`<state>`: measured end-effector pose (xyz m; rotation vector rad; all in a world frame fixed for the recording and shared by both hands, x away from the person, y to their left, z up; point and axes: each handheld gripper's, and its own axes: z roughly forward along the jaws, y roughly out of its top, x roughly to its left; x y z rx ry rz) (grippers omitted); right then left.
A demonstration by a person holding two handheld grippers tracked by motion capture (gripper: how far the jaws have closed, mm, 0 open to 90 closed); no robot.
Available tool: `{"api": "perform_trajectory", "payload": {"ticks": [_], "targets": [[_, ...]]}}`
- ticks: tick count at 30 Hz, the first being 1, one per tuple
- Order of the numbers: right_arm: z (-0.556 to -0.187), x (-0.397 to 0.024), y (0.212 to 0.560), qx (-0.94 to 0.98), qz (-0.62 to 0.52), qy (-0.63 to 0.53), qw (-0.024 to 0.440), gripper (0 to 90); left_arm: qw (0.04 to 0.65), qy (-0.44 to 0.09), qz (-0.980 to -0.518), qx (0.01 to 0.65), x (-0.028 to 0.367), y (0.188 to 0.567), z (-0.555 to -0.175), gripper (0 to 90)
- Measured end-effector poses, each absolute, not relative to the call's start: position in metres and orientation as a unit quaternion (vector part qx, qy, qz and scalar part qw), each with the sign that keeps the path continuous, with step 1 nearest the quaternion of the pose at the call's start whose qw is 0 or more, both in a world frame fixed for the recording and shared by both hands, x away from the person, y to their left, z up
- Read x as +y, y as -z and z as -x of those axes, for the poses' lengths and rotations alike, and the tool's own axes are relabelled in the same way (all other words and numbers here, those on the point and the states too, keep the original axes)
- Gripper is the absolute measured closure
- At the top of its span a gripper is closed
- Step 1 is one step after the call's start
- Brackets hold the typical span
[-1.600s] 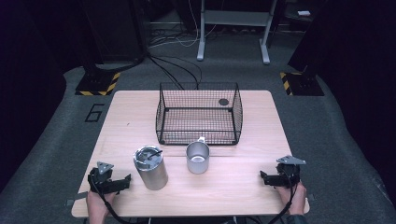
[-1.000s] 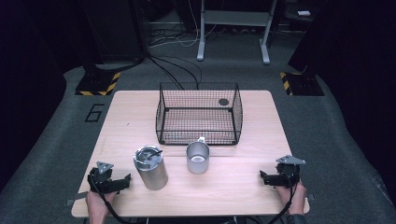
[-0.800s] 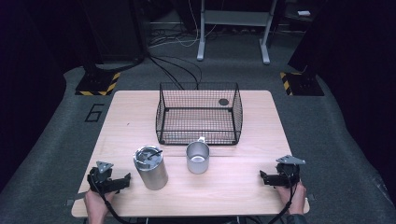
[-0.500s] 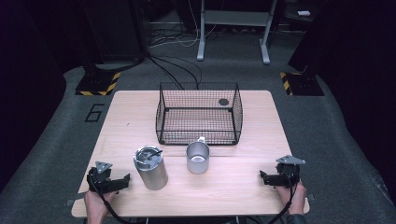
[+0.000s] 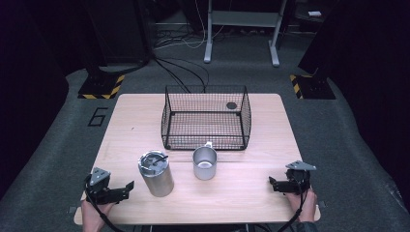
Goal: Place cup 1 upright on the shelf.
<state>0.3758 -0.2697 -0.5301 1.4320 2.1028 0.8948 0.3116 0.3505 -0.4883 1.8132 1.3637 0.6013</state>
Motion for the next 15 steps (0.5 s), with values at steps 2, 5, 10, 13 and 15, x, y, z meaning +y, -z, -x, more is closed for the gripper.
{"api": "perform_trajectory", "payload": {"ticks": [2, 5, 10, 13, 15], "targets": [[-0.376, -0.27, 0.53, 0.761, -0.518, -0.323, 0.221, 0.3, 0.39, -0.234, -0.719, 0.525, 0.349, 0.482, -0.307, 0.0], [-0.376, -0.27, 0.53, 0.761, -0.518, -0.324, 0.22, 0.4, 0.397, -0.233, -0.722, 0.517, 0.347, 0.476, -0.304, 0.0], [-0.376, -0.27, 0.53, 0.761, -0.517, -0.324, 0.221, 0.4, 0.414, -0.23, -0.727, 0.497, 0.34, 0.463, -0.299, 0.0], [-0.376, -0.27, 0.53, 0.761, -0.517, -0.324, 0.22, 0.4, 0.422, -0.225, -0.731, 0.487, 0.336, 0.457, -0.297, 0.0], [-0.376, -0.27, 0.53, 0.761, -0.517, -0.323, 0.22, 0.4, 0.427, -0.222, -0.735, 0.477, 0.331, 0.453, -0.297, 0.0]]}}
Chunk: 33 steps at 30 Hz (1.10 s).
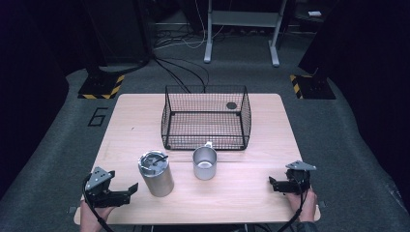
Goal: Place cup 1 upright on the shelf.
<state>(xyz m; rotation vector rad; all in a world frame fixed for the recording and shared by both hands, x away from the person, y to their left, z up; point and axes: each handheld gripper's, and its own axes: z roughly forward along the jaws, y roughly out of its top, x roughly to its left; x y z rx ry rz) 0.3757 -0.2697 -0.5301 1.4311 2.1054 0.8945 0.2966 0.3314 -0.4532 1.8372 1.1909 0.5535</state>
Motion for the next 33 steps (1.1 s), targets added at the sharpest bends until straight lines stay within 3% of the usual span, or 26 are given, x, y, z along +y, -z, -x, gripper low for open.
{"api": "perform_trajectory", "payload": {"ticks": [14, 33], "targets": [[-0.376, -0.27, 0.53, 0.761, -0.516, -0.325, 0.22, 0.5, 0.463, -0.215, -0.748, 0.424, 0.304, 0.431, -0.292, 0.0], [-0.376, -0.27, 0.53, 0.762, -0.514, -0.326, 0.221, 0.6, 0.478, -0.221, -0.745, 0.409, 0.277, 0.426, -0.309, 0.0]]}}
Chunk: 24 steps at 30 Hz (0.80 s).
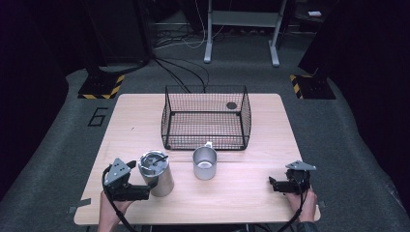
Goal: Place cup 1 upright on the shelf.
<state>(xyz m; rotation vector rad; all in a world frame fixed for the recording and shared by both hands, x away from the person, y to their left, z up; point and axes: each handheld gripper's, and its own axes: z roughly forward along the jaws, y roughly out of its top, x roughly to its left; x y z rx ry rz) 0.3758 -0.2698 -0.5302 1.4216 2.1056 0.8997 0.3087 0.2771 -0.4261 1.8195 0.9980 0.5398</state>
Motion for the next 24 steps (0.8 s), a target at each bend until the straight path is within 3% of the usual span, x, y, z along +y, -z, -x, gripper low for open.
{"api": "perform_trajectory", "payload": {"ticks": [24], "targets": [[-0.376, -0.27, 0.53, 0.763, -0.512, -0.325, 0.222, 0.7, 0.483, -0.228, -0.739, 0.411, 0.26, 0.434, -0.324, 0.0]]}}
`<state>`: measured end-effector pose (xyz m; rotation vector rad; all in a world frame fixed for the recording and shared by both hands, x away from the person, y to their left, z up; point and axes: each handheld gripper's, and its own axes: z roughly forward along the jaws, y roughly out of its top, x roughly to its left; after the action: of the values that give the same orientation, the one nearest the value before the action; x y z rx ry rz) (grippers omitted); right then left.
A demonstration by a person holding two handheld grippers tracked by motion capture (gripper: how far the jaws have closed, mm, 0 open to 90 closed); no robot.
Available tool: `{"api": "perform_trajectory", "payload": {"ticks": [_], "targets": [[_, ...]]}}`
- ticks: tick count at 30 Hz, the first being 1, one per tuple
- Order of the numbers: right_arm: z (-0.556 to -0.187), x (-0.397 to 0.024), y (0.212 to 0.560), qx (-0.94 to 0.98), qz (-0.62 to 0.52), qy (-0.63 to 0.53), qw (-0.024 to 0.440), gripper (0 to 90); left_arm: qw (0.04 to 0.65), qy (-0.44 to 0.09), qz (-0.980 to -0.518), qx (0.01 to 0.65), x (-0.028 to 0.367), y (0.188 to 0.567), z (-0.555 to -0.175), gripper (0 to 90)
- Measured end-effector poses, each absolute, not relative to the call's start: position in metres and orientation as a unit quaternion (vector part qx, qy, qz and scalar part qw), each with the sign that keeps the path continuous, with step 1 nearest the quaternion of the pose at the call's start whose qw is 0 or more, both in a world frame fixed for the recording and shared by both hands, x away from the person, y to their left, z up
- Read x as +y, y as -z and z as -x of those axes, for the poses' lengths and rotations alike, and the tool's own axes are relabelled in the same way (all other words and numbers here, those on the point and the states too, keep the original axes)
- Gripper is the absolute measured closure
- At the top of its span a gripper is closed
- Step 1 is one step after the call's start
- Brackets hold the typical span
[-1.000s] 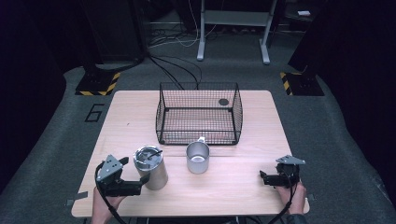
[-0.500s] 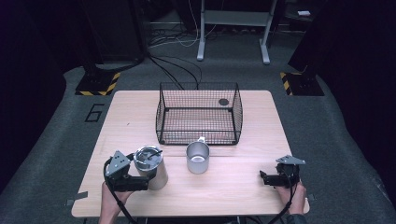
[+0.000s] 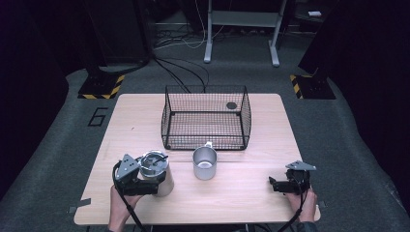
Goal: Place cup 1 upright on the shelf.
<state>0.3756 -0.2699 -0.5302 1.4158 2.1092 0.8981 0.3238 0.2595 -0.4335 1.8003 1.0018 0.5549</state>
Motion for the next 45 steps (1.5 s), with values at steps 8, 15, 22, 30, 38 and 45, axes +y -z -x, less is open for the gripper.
{"api": "perform_trajectory", "payload": {"ticks": [8, 15, 22, 30, 38, 45], "targets": [[-0.376, -0.27, 0.53, 0.763, -0.512, -0.325, 0.222, 0.8, 0.468, -0.242, -0.739, 0.419, 0.249, 0.438, -0.328, 2.1], [-0.376, -0.27, 0.53, 0.763, -0.512, -0.325, 0.222, 0.8, 0.466, -0.251, -0.741, 0.414, 0.248, 0.439, -0.328, 3.6], [-0.376, -0.27, 0.53, 0.763, -0.512, -0.325, 0.222, 0.8, 0.463, -0.25, -0.743, 0.413, 0.248, 0.439, -0.328, 3.9], [-0.376, -0.27, 0.53, 0.763, -0.512, -0.325, 0.221, 0.9, 0.465, -0.249, -0.745, 0.409, 0.249, 0.439, -0.328, 4.0], [-0.376, -0.27, 0.53, 0.763, -0.513, -0.325, 0.222, 0.8, 0.456, -0.248, -0.753, 0.404, 0.251, 0.436, -0.328, 4.0], [-0.376, -0.27, 0.53, 0.763, -0.513, -0.325, 0.222, 0.8, 0.46, -0.245, -0.755, 0.398, 0.253, 0.428, -0.328, 4.0]]}}
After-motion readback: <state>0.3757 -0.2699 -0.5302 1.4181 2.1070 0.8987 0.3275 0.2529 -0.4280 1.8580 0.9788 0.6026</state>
